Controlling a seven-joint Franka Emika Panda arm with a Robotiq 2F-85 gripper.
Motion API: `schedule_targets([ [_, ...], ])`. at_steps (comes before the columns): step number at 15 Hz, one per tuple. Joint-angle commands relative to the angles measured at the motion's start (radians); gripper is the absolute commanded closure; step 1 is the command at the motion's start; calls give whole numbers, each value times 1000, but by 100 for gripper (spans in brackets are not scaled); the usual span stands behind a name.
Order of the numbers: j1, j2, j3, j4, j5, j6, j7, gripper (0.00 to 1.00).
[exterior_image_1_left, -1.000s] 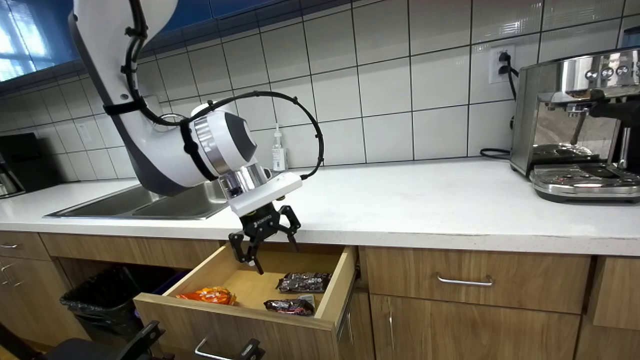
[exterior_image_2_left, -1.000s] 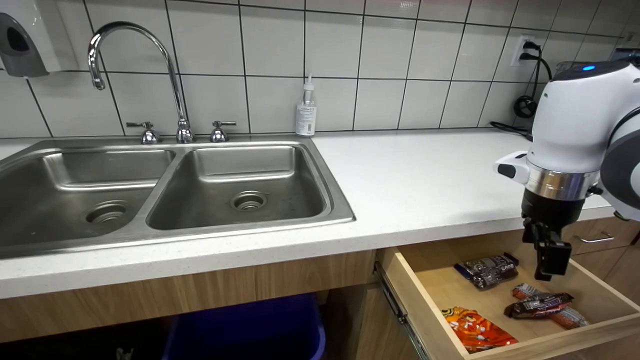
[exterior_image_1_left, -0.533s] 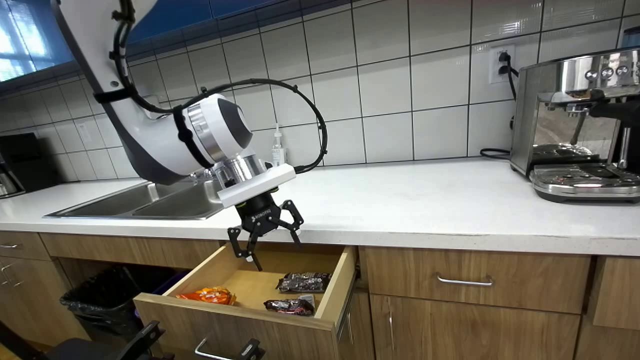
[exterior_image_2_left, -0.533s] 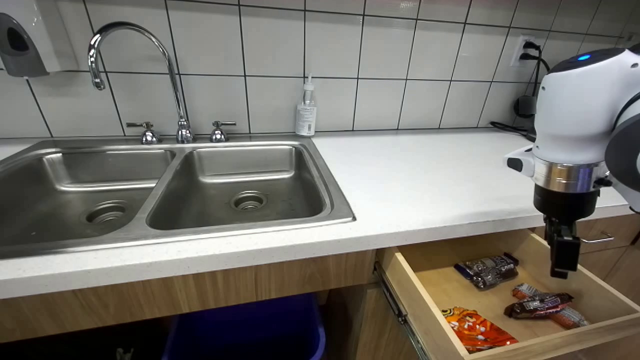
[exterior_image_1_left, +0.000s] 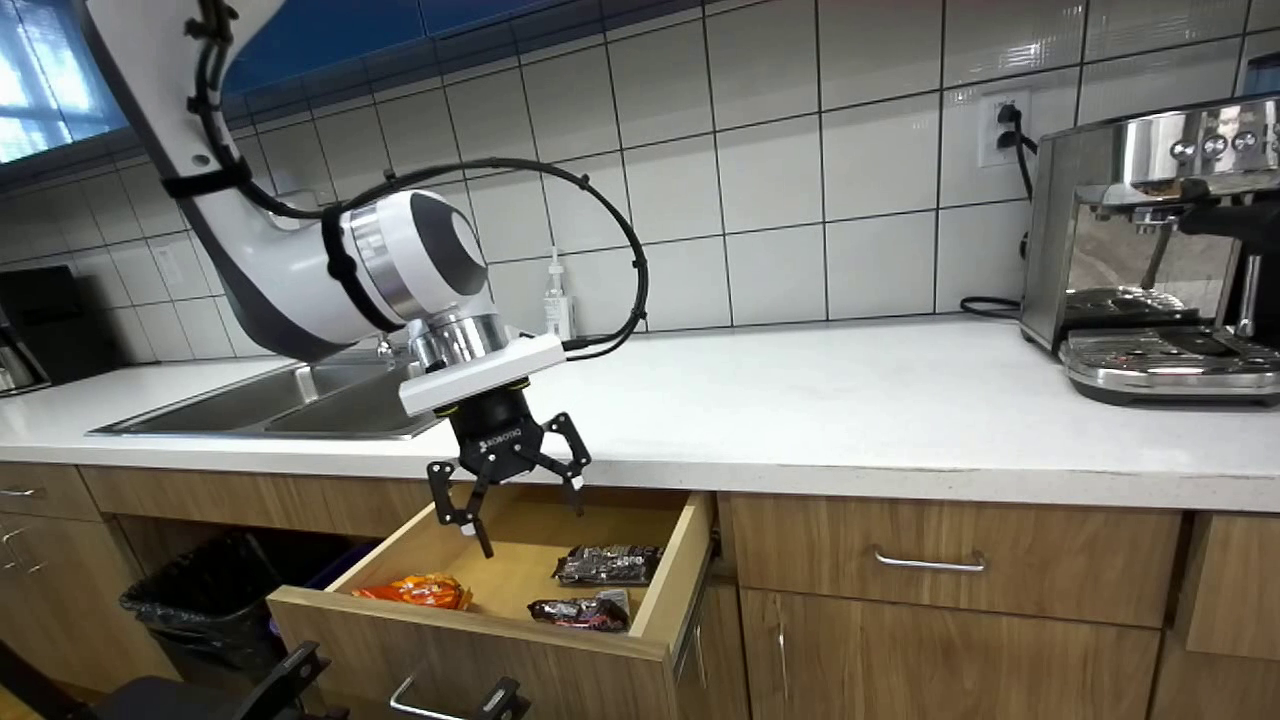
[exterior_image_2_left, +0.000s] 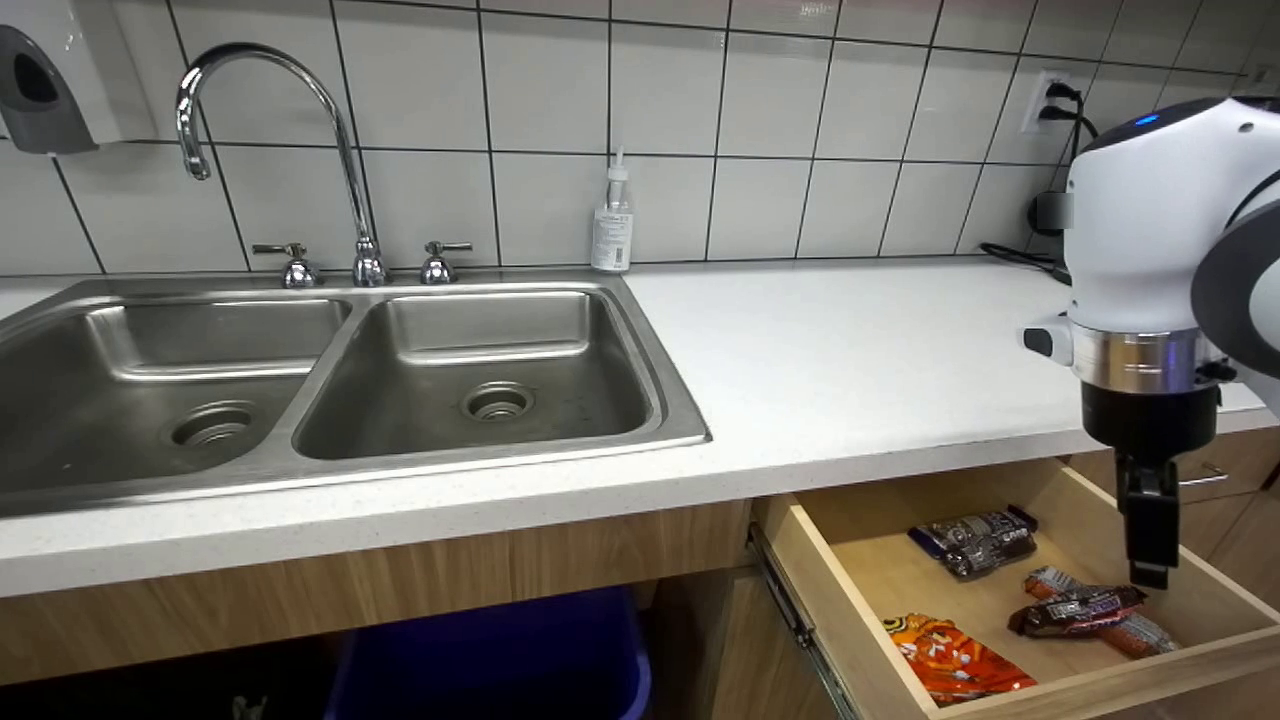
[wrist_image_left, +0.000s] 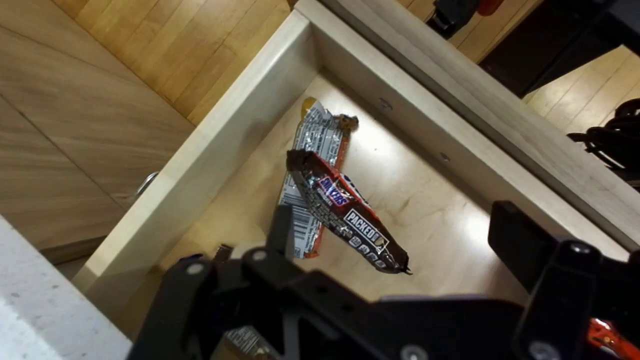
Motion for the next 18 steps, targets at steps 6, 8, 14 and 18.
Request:
schedule_targets([
  [6, 12, -63, 50, -26, 137, -135, 58, 0],
  [8, 18, -67, 59, -30, 159, -158, 77, 0],
  [14, 43, -68, 90, -50, 241, -203, 155, 0],
  [18, 54, -72, 105, -72, 315, -220, 207, 0],
])
